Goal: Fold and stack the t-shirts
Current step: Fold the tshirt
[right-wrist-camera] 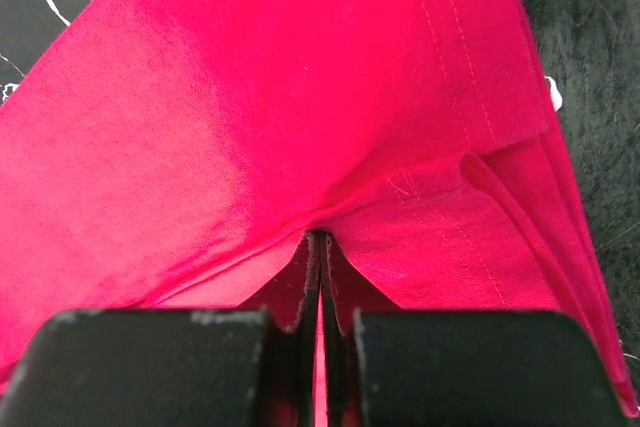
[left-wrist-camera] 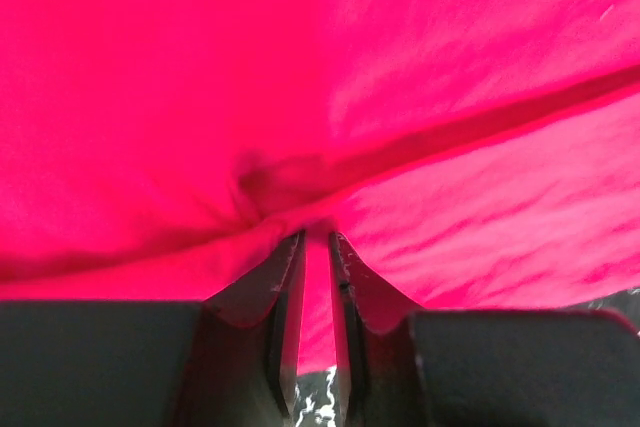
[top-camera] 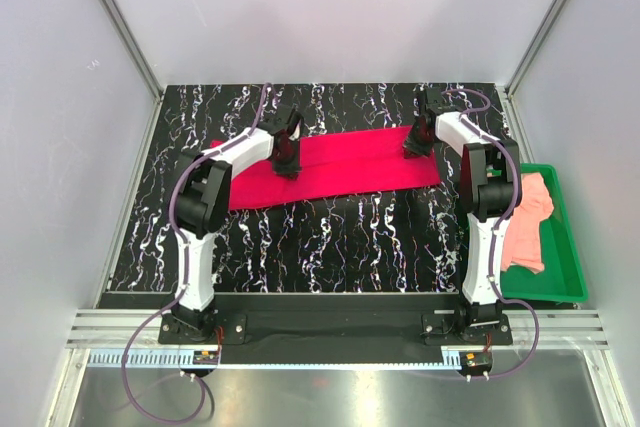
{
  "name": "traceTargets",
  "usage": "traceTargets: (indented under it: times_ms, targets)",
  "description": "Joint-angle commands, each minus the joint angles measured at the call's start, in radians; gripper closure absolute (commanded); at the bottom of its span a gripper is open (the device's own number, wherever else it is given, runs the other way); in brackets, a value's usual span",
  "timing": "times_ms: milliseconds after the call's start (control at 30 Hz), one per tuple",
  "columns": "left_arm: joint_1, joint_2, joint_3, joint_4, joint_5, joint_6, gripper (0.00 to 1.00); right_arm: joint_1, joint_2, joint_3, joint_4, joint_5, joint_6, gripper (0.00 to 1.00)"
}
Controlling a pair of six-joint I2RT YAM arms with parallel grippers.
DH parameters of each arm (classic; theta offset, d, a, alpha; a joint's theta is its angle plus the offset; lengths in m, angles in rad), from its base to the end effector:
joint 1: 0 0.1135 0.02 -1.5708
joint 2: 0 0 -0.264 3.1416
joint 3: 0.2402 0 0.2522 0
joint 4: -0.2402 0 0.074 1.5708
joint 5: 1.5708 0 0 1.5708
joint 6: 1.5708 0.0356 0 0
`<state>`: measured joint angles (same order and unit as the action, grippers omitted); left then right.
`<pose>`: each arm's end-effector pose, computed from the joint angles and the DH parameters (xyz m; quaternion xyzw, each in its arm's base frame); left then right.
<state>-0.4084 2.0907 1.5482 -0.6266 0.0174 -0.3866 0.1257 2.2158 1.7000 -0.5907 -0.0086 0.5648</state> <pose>0.3988 -0.1732 0.1667 0.0124 0.9798 -0.0851 0.1806 0.4667 0.0593 0.1578 0.2110 0.9500 0.0818 0.2151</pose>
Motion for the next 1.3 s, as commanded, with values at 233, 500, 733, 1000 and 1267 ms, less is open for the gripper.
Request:
traceTargets:
  times_ms: [233, 500, 733, 1000, 1267]
  targets:
    - [0.01, 0.065, 0.135, 0.025, 0.006, 0.019, 0.8, -0.001, 0.01, 0.009, -0.011, 0.012, -0.028, 0.98]
    - [0.016, 0.013, 0.095, 0.017, -0.004, 0.034, 0.8, -0.001, 0.024, 0.021, -0.014, 0.013, -0.032, 0.97]
    - [0.011, -0.123, -0.042, 0.03, 0.033, -0.009, 0.76, -0.008, 0.013, -0.025, 0.011, -0.022, -0.033, 0.97]
    - [0.014, -0.055, -0.021, 0.021, -0.016, 0.023, 0.77, -0.012, -0.001, -0.051, 0.016, -0.024, -0.04, 0.97]
    - [0.029, 0.068, 0.15, -0.007, -0.074, 0.064, 0.78, -0.024, -0.018, -0.054, 0.0, -0.014, -0.055, 0.97]
